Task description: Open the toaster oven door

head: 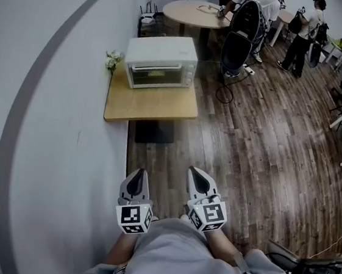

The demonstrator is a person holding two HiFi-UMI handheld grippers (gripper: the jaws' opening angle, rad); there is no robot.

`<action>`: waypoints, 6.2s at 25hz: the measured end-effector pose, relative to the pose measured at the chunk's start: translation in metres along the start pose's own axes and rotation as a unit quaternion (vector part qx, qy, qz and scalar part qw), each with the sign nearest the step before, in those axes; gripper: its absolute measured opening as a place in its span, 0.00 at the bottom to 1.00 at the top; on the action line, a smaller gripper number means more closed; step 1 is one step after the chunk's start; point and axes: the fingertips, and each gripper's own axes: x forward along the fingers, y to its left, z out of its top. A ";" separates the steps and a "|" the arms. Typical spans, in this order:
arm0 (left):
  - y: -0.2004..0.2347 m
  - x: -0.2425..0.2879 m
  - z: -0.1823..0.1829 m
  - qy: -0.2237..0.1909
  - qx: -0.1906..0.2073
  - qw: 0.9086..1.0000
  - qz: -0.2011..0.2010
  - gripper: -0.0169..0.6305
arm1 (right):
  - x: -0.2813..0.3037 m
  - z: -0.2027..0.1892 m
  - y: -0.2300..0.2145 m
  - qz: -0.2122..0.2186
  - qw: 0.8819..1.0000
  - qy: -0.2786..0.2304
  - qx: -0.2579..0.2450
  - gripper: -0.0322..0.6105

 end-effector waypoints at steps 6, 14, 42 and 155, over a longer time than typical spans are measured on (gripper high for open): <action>-0.001 0.001 -0.004 0.001 0.003 1.000 0.000 0.05 | 0.001 -0.001 -0.001 0.000 1.000 -0.002 -0.004 0.05; -0.003 0.001 -0.004 0.000 0.003 1.000 0.009 0.05 | 0.000 -0.001 -0.001 0.010 1.000 0.000 -0.012 0.05; -0.016 0.022 -0.009 0.014 -0.006 0.999 0.043 0.05 | 0.020 -0.007 -0.026 0.040 0.999 0.018 -0.011 0.05; 0.168 0.518 -0.034 0.331 0.454 0.812 -0.160 0.18 | 0.503 -0.122 -0.202 0.205 0.767 0.391 -0.465 0.17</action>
